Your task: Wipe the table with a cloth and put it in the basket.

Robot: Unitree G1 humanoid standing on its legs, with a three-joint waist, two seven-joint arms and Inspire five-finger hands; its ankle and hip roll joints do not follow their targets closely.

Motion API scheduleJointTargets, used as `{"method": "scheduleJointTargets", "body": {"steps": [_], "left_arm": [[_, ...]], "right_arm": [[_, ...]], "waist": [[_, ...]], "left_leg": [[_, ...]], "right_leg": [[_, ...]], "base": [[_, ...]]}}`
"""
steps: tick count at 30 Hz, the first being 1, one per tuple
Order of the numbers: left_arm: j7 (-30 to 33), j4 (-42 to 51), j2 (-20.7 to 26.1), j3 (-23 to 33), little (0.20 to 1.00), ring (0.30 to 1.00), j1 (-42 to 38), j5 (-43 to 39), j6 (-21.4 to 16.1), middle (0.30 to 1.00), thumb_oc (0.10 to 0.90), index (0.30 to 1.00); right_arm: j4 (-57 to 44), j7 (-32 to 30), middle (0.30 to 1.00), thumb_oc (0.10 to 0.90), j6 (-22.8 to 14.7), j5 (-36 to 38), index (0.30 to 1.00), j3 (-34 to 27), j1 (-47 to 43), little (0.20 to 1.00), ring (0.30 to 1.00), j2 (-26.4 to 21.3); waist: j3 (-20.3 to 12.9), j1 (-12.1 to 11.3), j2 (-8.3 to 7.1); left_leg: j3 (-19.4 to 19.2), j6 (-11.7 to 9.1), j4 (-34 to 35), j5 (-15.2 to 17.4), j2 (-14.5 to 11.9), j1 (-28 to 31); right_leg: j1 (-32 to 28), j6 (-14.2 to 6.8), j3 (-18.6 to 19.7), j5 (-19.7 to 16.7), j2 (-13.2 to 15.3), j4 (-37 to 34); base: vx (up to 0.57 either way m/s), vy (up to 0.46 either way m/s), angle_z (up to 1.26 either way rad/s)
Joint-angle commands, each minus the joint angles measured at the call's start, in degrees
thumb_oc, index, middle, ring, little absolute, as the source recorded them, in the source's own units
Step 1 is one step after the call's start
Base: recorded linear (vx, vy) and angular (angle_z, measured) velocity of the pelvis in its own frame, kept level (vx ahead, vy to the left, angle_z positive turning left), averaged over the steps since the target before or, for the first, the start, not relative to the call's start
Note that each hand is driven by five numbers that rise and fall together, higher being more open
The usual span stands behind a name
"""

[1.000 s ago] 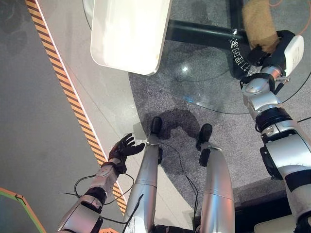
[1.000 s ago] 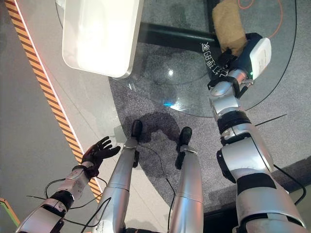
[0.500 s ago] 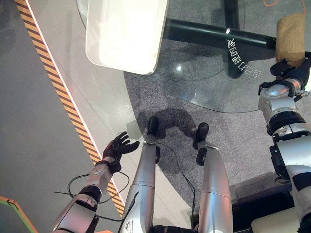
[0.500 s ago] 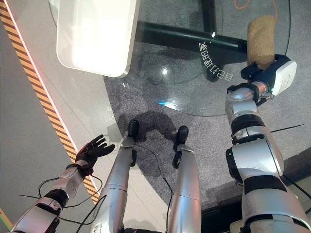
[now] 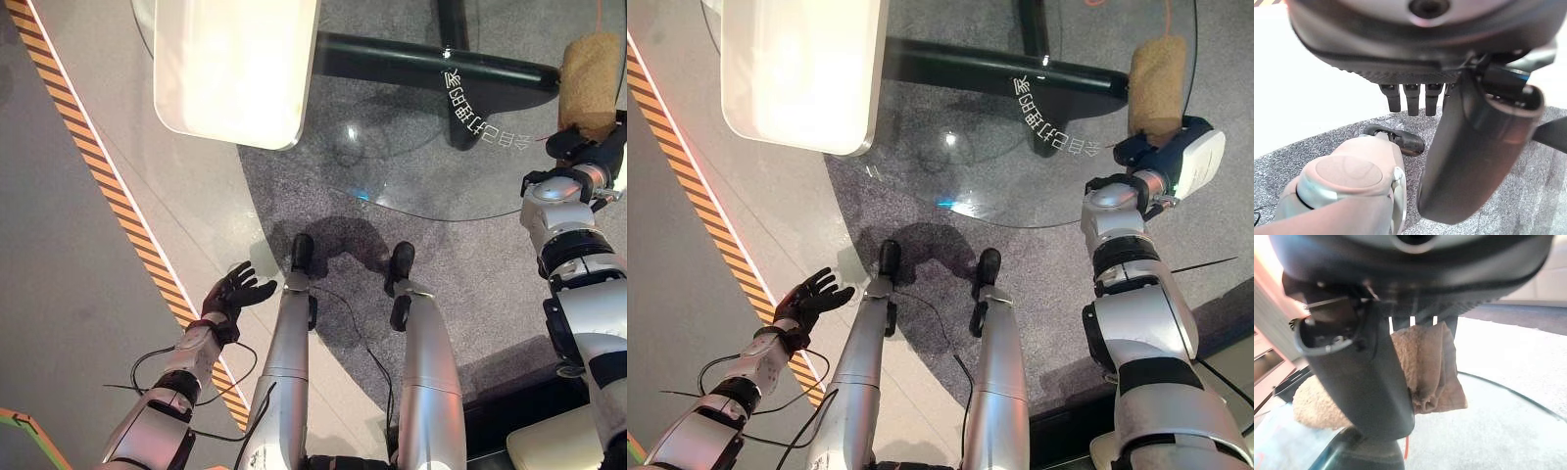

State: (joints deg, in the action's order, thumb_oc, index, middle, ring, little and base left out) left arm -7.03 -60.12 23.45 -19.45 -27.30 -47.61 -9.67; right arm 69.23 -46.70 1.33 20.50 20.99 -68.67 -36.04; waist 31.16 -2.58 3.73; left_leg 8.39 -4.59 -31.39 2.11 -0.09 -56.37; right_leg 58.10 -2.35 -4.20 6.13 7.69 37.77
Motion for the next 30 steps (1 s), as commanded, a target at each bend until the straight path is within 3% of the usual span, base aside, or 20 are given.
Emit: {"method": "scheduleJointTargets", "body": {"steps": [1, 16, 17, 18, 19, 20, 21, 23, 28, 29, 30], "left_arm": [[0.9, -2.0, -0.4, 1.6, 0.9, 0.9, 1.3, -1.0, -1.7, 0.9, 0.8, 0.9], [1.8, -1.1, -3.3, 1.8, 0.9, 0.9, 3.2, -0.1, -4.0, 0.9, 0.8, 0.9], [1.9, -1.0, -3.5, 1.6, 0.9, 0.9, 3.8, 0.1, -3.9, 0.9, 0.8, 0.9], [2.2, -0.9, -3.7, 1.5, 0.9, 0.9, 3.9, 0.2, -4.0, 0.9, 0.8, 0.9], [2.3, -0.8, -3.7, 1.7, 0.9, 0.9, 3.3, 0.2, -4.1, 0.9, 0.8, 0.9], [2.3, -0.8, -3.9, 1.5, 0.9, 0.9, 3.9, 0.2, -4.1, 0.9, 0.8, 0.9], [2.4, -0.6, -3.9, 1.7, 0.9, 0.9, 3.3, 0.3, -4.1, 0.9, 0.8, 0.9], [2.6, -0.4, -4.1, 1.8, 0.9, 0.9, 3.3, 0.4, -4.2, 0.9, 0.8, 0.9], [3.2, 0.0, -4.5, 1.9, 0.9, 0.9, 3.3, 0.3, -4.5, 0.9, 0.8, 0.9], [3.5, 0.0, -4.8, 1.8, 0.9, 0.9, 3.8, -0.3, -4.7, 0.9, 0.8, 0.9], [3.6, 0.1, -4.7, 2.2, 0.9, 0.9, 3.2, -0.5, -4.8, 0.9, 0.8, 0.9]], "right_arm": [[-7.2, 6.0, 0.3, 0.1, -3.6, -7.7, 0.3, 6.8, -1.3, 0.2, 0.3, -2.8], [-23.7, 14.7, 0.3, 0.1, -1.7, -13.3, 0.3, 12.7, 3.7, 0.2, 0.3, 4.5], [-24.5, 15.0, 0.3, 0.1, -1.7, -13.4, 0.3, 13.1, 5.0, 0.2, 0.3, 5.1], [-25.2, 15.3, 0.3, 0.1, -1.7, -13.5, 0.3, 13.4, 5.4, 0.2, 0.3, 5.5], [-25.5, 15.5, 0.3, 0.1, -1.8, -13.6, 0.3, 13.5, 5.0, 0.2, 0.3, 5.5], [-25.8, 16.0, 0.3, 0.1, -1.9, -13.8, 0.3, 13.7, 5.9, 0.2, 0.3, 5.9], [-26.3, 16.3, 0.3, 0.1, -2.0, -14.1, 0.3, 13.8, 5.6, 0.2, 0.3, 5.9], [-28.0, 17.2, 0.3, 0.1, -1.4, -14.6, 0.3, 14.5, 6.3, 0.2, 0.3, 6.4], [-30.3, 19.8, 0.3, 0.1, -0.4, -15.8, 0.3, 15.8, 7.7, 0.2, 0.3, 7.5], [-31.0, 20.5, 0.3, 0.1, 0.3, -16.7, 0.3, 16.3, 9.2, 0.2, 0.3, 8.2], [-31.3, 20.6, 0.3, 0.1, 0.5, -16.7, 0.3, 16.4, 8.7, 0.2, 0.3, 8.0]], "waist": [[-1.4, -1.6, 2.33], [-1.4, -1.7, 2.52], [-1.4, -1.7, 2.47], [-1.4, -1.6, 2.45], [-1.4, -1.6, 2.46], [-1.4, -1.5, 2.46], [-1.4, -1.5, 2.49], [-1.4, -1.4, 2.55], [-1.4, -1.2, 2.66], [-1.4, -1.1, 2.6], [-1.4, -1.0, 2.6]], "left_leg": [[-8.3, 6.1, 0.9, 1.4, 2.9, 2.0], [-9.4, 6.0, 1.5, 1.0, 2.9, 2.5], [-9.2, 5.8, 0.8, 3.0, 3.0, 3.9], [-9.3, 5.8, 0.8, 3.0, 3.0, 3.9], [-9.5, 6.1, 1.6, 0.9, 2.9, 2.6], [-9.4, 5.8, 0.8, 2.9, 3.0, 4.0], [-9.7, 6.1, 1.6, 0.8, 2.9, 2.7], [-9.8, 6.0, 1.7, 0.6, 2.9, 2.7], [-10.1, 5.9, 1.5, 0.6, 2.8, 2.4], [-10.1, 5.6, 0.6, 2.5, 2.8, 3.7], [-10.3, 5.9, 1.4, 0.5, 2.7, 2.3]], "right_leg": [[-1.7, 3.3, -3.1, -1.3, -4.4, -2.8], [-2.2, 4.2, -3.8, 0.0, -4.4, -2.5], [-3.3, 3.8, -3.4, 2.0, -4.5, -1.4], [-3.3, 3.8, -3.4, 1.9, -4.5, -1.4], [-2.2, 4.3, -3.9, 0.0, -4.5, -2.4], [-3.3, 3.8, -3.4, 1.9, -4.5, -1.5], [-2.2, 4.3, -3.8, -0.1, -4.5, -2.6], [-2.2, 4.3, -3.8, -0.2, -4.4, -2.8], [-1.9, 4.3, -3.6, -0.1, -4.5, -2.5], [-2.9, 3.9, -3.2, 2.0, -4.5, -1.2], [-1.7, 4.4, -3.6, 0.0, -4.5, -2.3]], "base": [[0.0, 0.0, 0.0], [0.0, 0.003, -0.01], [0.07, -0.008, 0.0], [0.0, 0.0, 0.0], [0.0, -0.003, 0.03], [-0.07, 0.002, 0.03], [0.0, 0.0, 0.0], [-0.04, 0.004, 0.0], [0.01, 0.0, 0.0], [0.0, 0.0, 0.0], [0.07, -0.003, 0.01]]}}
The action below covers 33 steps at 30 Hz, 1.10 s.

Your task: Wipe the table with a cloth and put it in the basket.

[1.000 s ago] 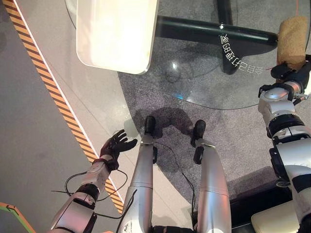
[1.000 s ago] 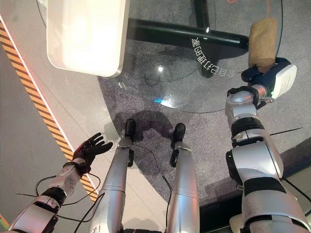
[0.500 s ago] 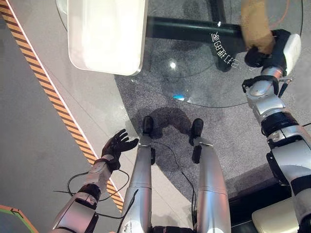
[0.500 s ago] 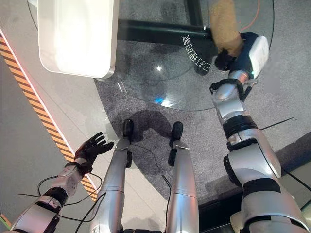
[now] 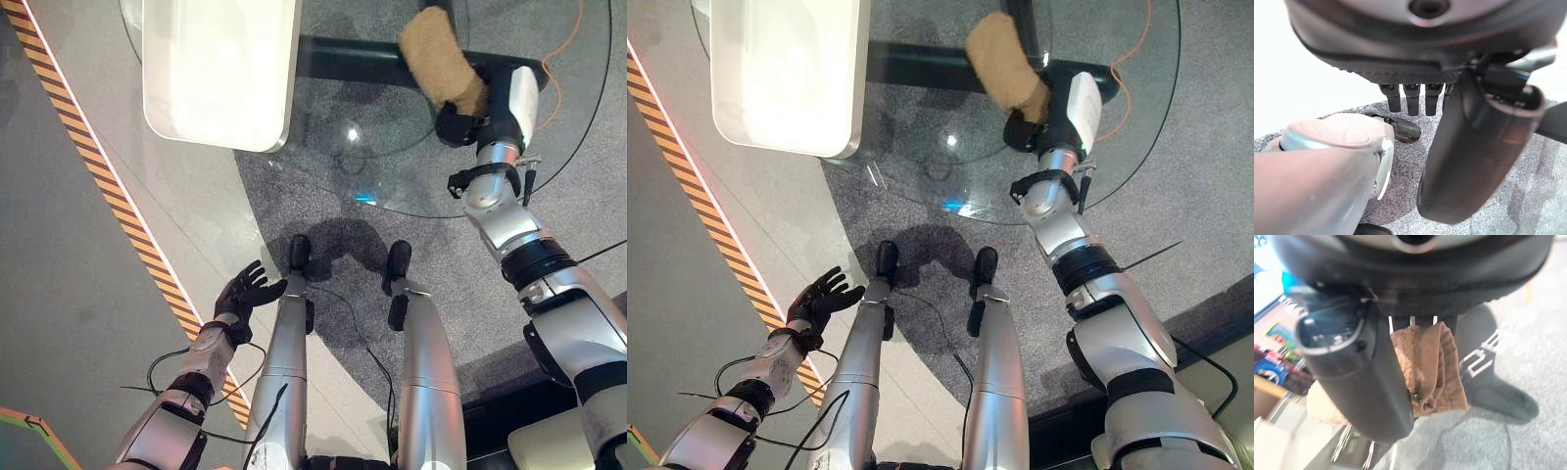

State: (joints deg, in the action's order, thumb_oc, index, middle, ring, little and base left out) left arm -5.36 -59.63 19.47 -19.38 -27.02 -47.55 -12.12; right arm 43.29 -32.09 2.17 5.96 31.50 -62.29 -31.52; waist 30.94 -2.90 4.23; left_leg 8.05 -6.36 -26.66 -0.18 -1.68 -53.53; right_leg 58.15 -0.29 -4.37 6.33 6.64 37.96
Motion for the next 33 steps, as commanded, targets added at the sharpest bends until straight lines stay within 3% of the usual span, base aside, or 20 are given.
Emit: {"method": "scheduleJointTargets", "body": {"steps": [1, 12, 13, 24, 33], "left_arm": [[1.9, -0.4, -0.8, 1.9, 0.9, 0.9, 3.6, -0.7, -2.4, 0.9, 0.8, 0.9], [2.9, 3.0, -1.0, 3.7, 0.9, 0.9, 1.9, -6.9, -5.5, 0.9, 0.8, 0.9], [2.9, 3.2, -0.9, 4.1, 0.9, 0.9, 1.1, -7.1, -5.5, 0.9, 0.8, 0.9], [5.5, 5.9, -0.4, 6.1, 0.9, 0.9, -1.9, -11.2, -6.8, 0.9, 0.8, 0.9], [7.1, 7.3, 1.0, 8.8, 0.9, 0.9, -4.2, -17.3, -9.9, 0.9, 0.8, 0.9]], "right_arm": [[-5.5, 6.1, 0.3, 0.1, -0.2, -2.1, 0.3, 6.0, 3.2, 0.2, 0.3, 3.7], [-4.5, 8.3, 0.3, 0.1, -0.4, -2.2, 0.3, 6.4, 5.8, 0.2, 0.3, 5.0], [-4.6, 8.5, 0.3, 0.1, -0.4, -2.1, 0.3, 6.4, 5.2, 0.2, 0.3, 4.9], [-5.7, 12.9, 0.3, 0.1, 0.2, -4.1, 0.3, 8.3, 6.6, 0.2, 0.3, 6.5], [-6.2, 13.8, 0.3, 0.1, 0.4, -3.9, 0.3, 9.4, 6.8, 0.2, 0.3, 7.1]], "waist": [[-1.1, -0.7, 2.06], [-1.1, -0.4, 2.02], [-1.1, -0.5, 2.02], [-1.1, -0.3, 1.51], [-1.1, -0.3, 1.25]], "left_leg": [[-9.8, 7.4, -4.1, 4.8, 4.4, 0.8], [-9.8, 7.2, -4.3, 4.7, 4.5, 0.6], [-10.0, 7.5, -3.6, 2.7, 4.4, -0.8], [-9.9, 7.3, -3.9, 2.8, 4.3, -1.3], [-9.8, 7.1, -4.0, 2.8, 4.3, -1.4]], "right_leg": [[-2.9, 1.9, -3.0, 1.8, -3.5, -1.4], [-2.4, 1.9, -2.8, 1.9, -3.6, -0.8], [-1.2, 2.3, -3.3, -0.1, -3.5, -1.8], [-0.7, 2.2, -3.4, 0.0, -3.3, -1.3], [-0.6, 2.2, -3.2, 0.2, -3.5, -1.0]], "base": [[0.0, 0.0, 0.0], [0.0, -0.001, 0.0], [-0.07, -0.009, 0.01], [-0.01, -0.001, 0.0], [0.0, 0.0, 0.0]]}}
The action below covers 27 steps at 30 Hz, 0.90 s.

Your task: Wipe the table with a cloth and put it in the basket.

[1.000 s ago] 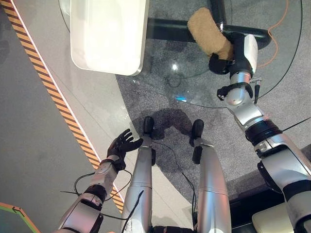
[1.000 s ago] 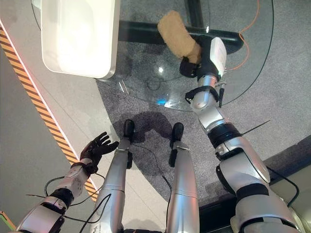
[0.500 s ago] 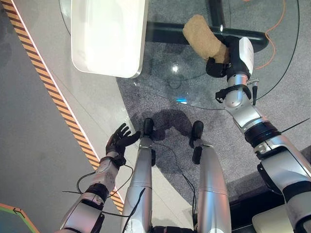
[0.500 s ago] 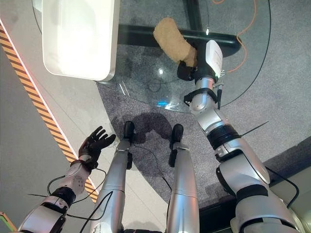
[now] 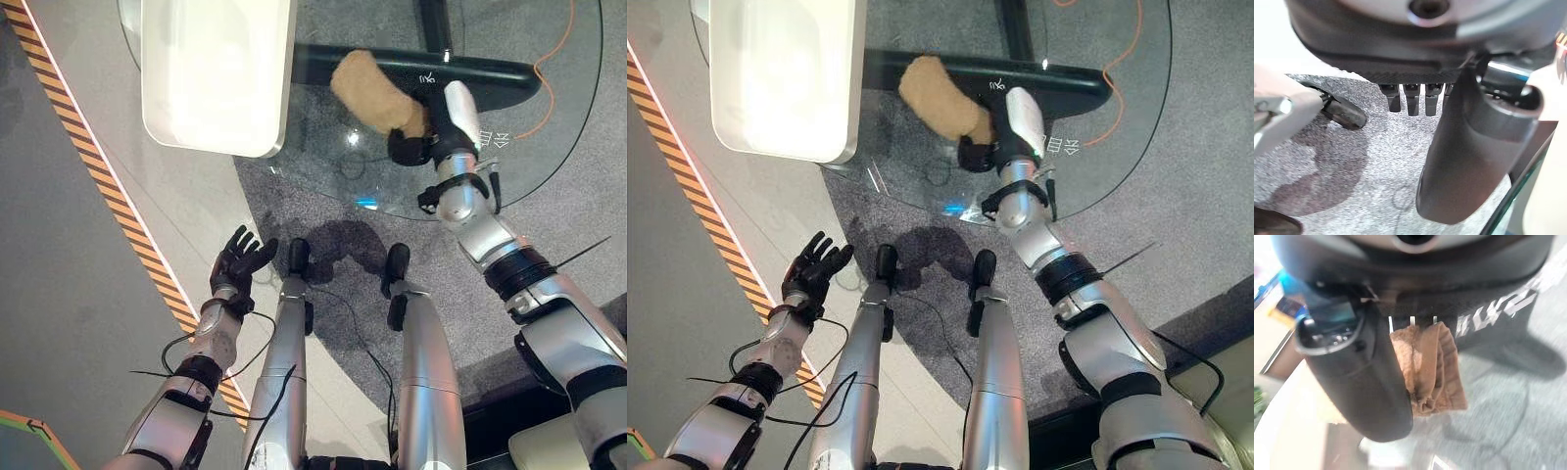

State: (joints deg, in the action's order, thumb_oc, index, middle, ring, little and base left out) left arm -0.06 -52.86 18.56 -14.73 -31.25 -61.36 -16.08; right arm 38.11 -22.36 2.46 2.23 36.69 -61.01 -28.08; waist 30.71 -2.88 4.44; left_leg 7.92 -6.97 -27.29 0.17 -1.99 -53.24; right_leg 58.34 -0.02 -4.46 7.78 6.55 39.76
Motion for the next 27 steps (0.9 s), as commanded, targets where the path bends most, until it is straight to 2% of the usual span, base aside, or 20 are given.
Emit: {"method": "scheduleJointTargets", "body": {"steps": [1, 8, 12, 16, 21, 27], "left_arm": [[3.0, 1.0, 2.4, 4.8, 0.9, 0.9, -0.5, -4.4, -7.6, 0.9, 0.8, 0.9], [9.8, 3.3, 5.7, 8.6, 0.9, 0.9, -4.8, -5.6, -15.5, 0.9, 0.8, 0.9], [12.4, 4.4, 7.2, 9.6, 0.9, 0.9, -6.8, -5.2, -17.8, 0.9, 0.8, 0.9], [14.3, 4.9, 8.6, 10.3, 0.9, 0.9, -8.8, -4.5, -19.5, 0.9, 0.8, 0.9], [20.4, 9.0, 8.8, 10.8, 0.9, 0.9, -9.1, -0.8, -21.5, 0.9, 0.8, 0.9], [22.3, 10.5, 9.6, 12.5, 0.9, 0.9, -8.4, 0.8, -21.6, 0.9, 0.8, 0.9]], "right_arm": [[-1.0, 4.0, 0.3, 0.1, 0.2, -0.3, 0.3, 4.2, 5.6, 0.2, 0.3, 3.9], [0.5, 1.7, 0.3, 0.1, 0.3, 1.0, 0.3, 3.7, 5.4, 0.2, 0.3, 4.5], [1.4, 0.6, 0.3, 0.1, 0.2, 1.4, 0.3, 3.3, 4.7, 0.2, 0.3, 4.5], [2.4, -0.9, 0.3, 0.1, -0.5, 2.0, 0.3, 2.8, 4.2, 0.2, 0.3, 4.6], [1.4, -4.5, 0.3, 0.1, -1.0, 3.1, 0.3, 1.2, 4.4, 0.2, 0.3, 4.2], [-0.6, -9.6, 0.3, 0.1, -1.6, 3.5, 0.3, -1.5, 4.6, 0.2, 0.3, 3.1]], "waist": [[-0.9, -0.3, 0.98], [-0.9, -0.5, 0.78], [-0.9, -0.6, 0.82], [-0.9, -0.6, 0.71], [-0.9, -0.7, 0.69], [-0.9, -0.7, 0.63]], "left_leg": [[-9.6, 7.7, -3.4, 2.4, 4.7, -1.5], [-9.3, 7.4, -3.6, 2.5, 4.7, -1.5], [-9.1, 7.4, -3.5, 2.6, 4.8, -1.4], [-9.0, 7.3, -3.7, 2.8, 4.8, -1.4], [-8.7, 7.3, -3.7, 2.9, 4.9, -1.6], [-8.5, 7.5, -3.9, 3.2, 4.9, -1.6]], "right_leg": [[-0.9, 1.9, -3.1, -1.2, -3.4, -2.8], [-1.0, 1.9, -3.0, -1.0, -3.4, -2.3], [-1.1, 1.8, -3.0, -0.8, -3.3, -2.2], [-1.2, 1.8, -3.1, -0.8, -3.3, -2.2], [-1.1, 1.8, -3.1, -0.9, -3.2, -2.3], [-1.2, 1.7, -3.0, -0.7, -3.3, -2.0]], "base": [[0.0, 0.0, 0.0], [0.0, -0.001, 0.0], [0.0, 0.0, 0.0], [0.0, 0.0, 0.0], [0.0, 0.0, 0.0], [0.0, 0.0, 0.0]]}}
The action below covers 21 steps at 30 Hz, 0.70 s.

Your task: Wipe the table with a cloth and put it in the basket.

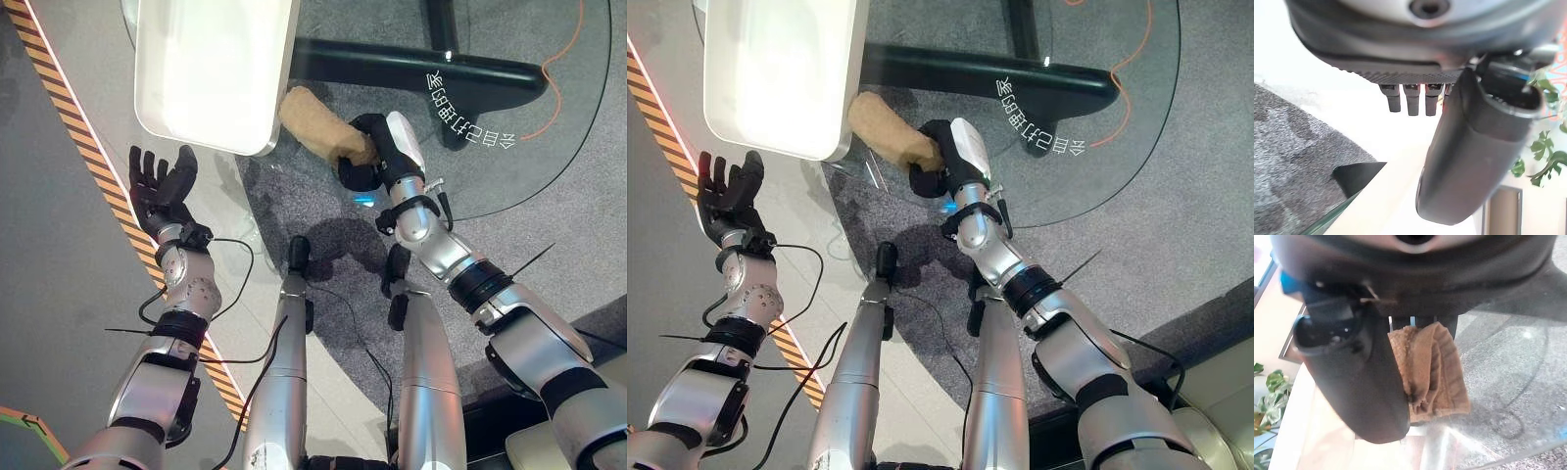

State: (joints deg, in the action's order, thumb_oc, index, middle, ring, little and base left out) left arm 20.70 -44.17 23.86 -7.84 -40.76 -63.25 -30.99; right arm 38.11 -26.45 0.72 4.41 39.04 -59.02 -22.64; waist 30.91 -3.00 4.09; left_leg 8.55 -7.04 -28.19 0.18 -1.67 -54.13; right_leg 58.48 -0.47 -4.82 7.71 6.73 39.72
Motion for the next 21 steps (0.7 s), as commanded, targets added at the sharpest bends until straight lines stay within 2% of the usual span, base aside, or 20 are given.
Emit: {"method": "scheduleJointTargets", "body": {"steps": [1, 9, 17, 21], "left_arm": [[1.6, 1.7, 4.5, 5.9, 0.9, 0.9, 1.2, 2.7, -6.9, 0.9, 0.8, 0.9], [3.7, 3.7, 4.7, 8.8, 0.9, 0.9, 4.1, 5.0, -9.8, 0.9, 0.8, 0.9], [5.7, 11.8, 3.0, 11.4, 0.9, 0.9, 8.3, 13.2, -12.7, 0.9, 0.8, 0.9], [3.2, 16.2, 1.9, 11.4, 0.9, 0.9, 9.1, 14.6, -13.9, 0.9, 0.8, 0.9]], "right_arm": [[-0.9, -6.4, 0.3, 0.1, -0.3, 1.2, 0.3, -4.5, 2.6, 0.2, 0.3, -2.8], [-5.7, -9.8, 0.3, 0.1, -2.2, -0.9, 0.3, -9.0, 4.7, 0.2, 0.3, -4.4], [-14.9, -11.1, 0.3, 0.1, -3.9, -3.1, 0.3, -14.8, 11.1, 0.2, 0.3, -4.8], [-18.2, -11.3, 0.3, 0.1, -5.1, -4.1, 0.3, -16.6, 13.4, 0.2, 0.3, -4.3]], "waist": [[-1.1, -0.5, 0.96], [-1.1, -0.2, 0.59], [-1.1, 0.1, -0.04], [-1.1, 0.4, -0.13]], "left_leg": [[-9.1, 7.6, -2.9, 3.3, 4.6, -0.7], [-8.7, 7.9, -3.7, 3.8, 4.7, -1.1], [-8.1, 8.1, -3.8, 3.9, 4.9, -1.8], [-8.0, 8.2, -3.8, 4.0, 4.9, -1.9]], "right_leg": [[-1.3, 2.2, -2.7, -0.6, -3.5, -2.0], [-0.9, 2.1, -2.2, -0.2, -4.0, -1.1], [-0.3, 2.1, -1.6, -0.1, -4.6, -0.8], [-0.2, 2.0, -1.3, -0.1, -4.8, -0.9]], "base": [[0.0, 0.0, 0.0], [0.0, 0.001, -0.01], [0.0, 0.0, 0.0], [0.0, 0.0, 0.0]]}}
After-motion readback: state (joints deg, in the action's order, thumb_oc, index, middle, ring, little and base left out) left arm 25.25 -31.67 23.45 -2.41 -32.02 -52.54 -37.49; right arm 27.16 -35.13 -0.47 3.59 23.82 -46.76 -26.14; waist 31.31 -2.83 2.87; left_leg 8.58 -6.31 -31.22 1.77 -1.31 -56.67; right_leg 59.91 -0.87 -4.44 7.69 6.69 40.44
